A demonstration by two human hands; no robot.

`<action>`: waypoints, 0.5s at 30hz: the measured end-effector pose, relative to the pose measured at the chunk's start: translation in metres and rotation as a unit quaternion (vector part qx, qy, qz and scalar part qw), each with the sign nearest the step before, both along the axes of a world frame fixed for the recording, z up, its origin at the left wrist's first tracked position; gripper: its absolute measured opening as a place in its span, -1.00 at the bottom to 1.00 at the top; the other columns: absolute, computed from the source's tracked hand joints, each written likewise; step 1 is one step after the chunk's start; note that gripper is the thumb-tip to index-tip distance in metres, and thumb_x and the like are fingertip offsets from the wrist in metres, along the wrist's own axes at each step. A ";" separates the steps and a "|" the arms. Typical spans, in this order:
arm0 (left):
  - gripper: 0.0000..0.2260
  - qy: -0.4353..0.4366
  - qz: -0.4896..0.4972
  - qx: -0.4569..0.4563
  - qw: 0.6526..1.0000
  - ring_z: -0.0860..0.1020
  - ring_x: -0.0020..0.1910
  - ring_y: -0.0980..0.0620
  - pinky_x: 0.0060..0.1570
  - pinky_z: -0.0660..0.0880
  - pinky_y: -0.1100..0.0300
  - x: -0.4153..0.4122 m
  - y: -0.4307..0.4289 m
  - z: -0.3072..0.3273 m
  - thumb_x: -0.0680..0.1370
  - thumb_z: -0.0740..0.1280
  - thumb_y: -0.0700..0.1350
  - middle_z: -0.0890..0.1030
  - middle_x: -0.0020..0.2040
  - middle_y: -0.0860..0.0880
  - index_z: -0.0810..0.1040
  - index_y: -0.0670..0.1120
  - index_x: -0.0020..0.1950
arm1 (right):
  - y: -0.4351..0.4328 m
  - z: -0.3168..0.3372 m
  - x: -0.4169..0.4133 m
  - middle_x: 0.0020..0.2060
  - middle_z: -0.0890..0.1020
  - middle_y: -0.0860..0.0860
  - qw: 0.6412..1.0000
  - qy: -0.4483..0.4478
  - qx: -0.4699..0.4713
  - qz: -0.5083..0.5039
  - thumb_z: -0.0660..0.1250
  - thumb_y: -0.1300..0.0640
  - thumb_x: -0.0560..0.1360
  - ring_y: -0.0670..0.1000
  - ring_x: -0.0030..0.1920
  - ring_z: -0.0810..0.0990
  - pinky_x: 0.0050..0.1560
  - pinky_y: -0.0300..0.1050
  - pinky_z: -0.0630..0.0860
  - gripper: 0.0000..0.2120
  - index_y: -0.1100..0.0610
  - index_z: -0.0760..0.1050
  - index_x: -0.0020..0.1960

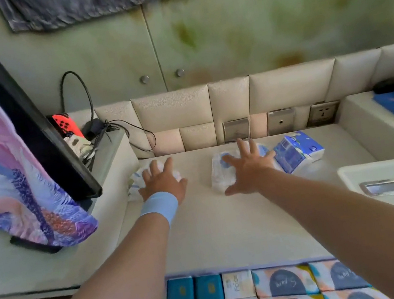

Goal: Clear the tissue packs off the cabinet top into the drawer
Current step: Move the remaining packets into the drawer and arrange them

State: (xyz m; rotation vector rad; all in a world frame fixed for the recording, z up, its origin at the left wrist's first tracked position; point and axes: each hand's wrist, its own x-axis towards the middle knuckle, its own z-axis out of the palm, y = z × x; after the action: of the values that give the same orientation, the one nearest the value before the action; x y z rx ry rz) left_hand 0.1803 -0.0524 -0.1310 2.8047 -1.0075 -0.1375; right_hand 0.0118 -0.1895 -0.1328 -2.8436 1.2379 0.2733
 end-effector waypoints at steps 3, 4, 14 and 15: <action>-0.31 0.040 0.065 -0.018 0.997 -0.02 0.52 -0.17 0.39 0.19 -0.23 0.023 0.000 -0.016 0.48 0.21 0.33 -0.12 0.56 0.04 -0.03 0.30 0.52 | -0.011 -0.017 0.011 0.54 -0.19 0.02 0.996 -0.012 0.062 -0.065 0.32 -0.59 0.09 0.29 0.52 -0.28 0.20 0.66 0.05 0.03 -0.39 -0.04 0.44; -0.28 0.060 0.080 -0.010 0.995 -0.02 0.53 -0.18 0.40 0.18 -0.23 0.030 0.000 -0.021 0.46 0.19 0.37 -0.15 0.57 0.04 -0.08 0.32 0.53 | -0.016 -0.020 0.011 0.55 -0.18 0.00 0.994 -0.012 0.077 -0.071 0.29 -0.62 0.08 0.30 0.51 -0.31 0.19 0.67 0.04 0.05 -0.40 -0.07 0.45; -0.29 0.088 -0.036 0.056 0.994 0.17 0.42 -0.22 0.38 0.26 -0.03 0.022 0.006 -0.027 0.38 0.30 0.40 -0.02 0.52 0.09 0.13 0.35 0.47 | -0.004 -0.034 -0.009 0.54 -0.03 -0.11 0.998 0.003 0.057 0.020 0.14 -0.61 0.26 0.23 0.54 -0.25 0.29 0.57 0.08 -0.09 -0.37 -0.11 0.50; -0.30 0.089 -0.049 0.059 0.993 0.17 0.41 -0.23 0.38 0.26 -0.03 0.015 0.010 -0.025 0.37 0.31 0.40 -0.01 0.51 0.08 0.16 0.34 0.46 | 0.001 -0.034 -0.013 0.54 -0.04 -0.12 0.998 0.004 0.058 0.024 0.15 -0.60 0.26 0.22 0.54 -0.26 0.29 0.56 0.09 -0.09 -0.38 -0.10 0.50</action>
State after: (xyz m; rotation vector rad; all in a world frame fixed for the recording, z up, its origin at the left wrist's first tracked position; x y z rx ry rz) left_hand 0.1952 -0.0427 -0.1560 2.7840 -1.1288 -0.4652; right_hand -0.0010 -0.1882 -0.1665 -2.7781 1.1183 0.3469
